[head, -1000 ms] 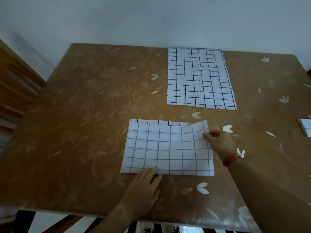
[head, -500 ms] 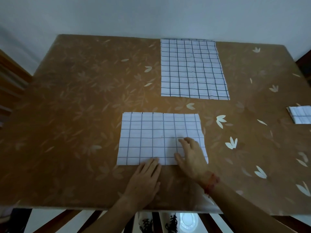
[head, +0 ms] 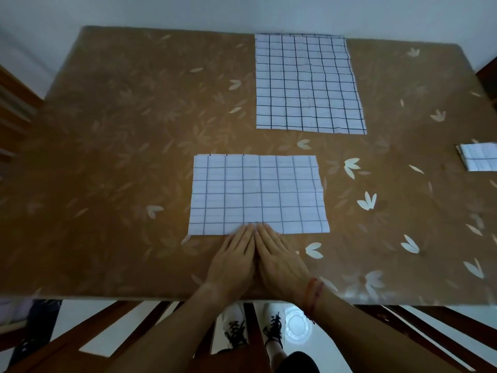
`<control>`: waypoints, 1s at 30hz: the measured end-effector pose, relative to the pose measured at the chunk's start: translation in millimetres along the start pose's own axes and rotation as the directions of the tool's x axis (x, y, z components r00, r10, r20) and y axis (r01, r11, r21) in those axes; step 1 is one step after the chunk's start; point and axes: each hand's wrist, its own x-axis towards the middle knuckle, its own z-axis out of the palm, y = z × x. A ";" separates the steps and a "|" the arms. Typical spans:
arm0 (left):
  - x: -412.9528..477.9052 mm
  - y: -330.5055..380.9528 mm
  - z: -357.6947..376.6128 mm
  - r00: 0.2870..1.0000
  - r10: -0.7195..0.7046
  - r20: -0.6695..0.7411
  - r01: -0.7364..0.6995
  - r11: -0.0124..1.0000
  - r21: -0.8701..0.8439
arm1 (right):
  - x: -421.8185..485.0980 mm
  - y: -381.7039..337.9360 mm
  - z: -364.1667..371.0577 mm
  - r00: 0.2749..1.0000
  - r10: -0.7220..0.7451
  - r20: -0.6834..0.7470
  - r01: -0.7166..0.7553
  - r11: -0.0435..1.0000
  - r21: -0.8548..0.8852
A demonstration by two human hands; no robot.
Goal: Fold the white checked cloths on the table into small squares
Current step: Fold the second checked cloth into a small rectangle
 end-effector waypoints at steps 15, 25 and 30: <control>-3.9 -4.7 8.2 0.995 -0.090 0.037 0.089 0.996 0.025 | 0.2 -7.7 14.2 0.994 0.079 0.080 -0.078 0.997 -0.014; -36.1 -43.8 1.4 0.944 -0.329 0.031 0.328 0.944 0.044 | -18.0 19.6 11.4 0.978 0.200 0.066 -0.196 0.978 -0.067; -52.1 -59.7 0.4 0.912 -0.409 0.024 0.409 0.912 0.014 | -43.8 56.6 6.5 0.949 0.316 0.025 -0.313 0.947 -0.076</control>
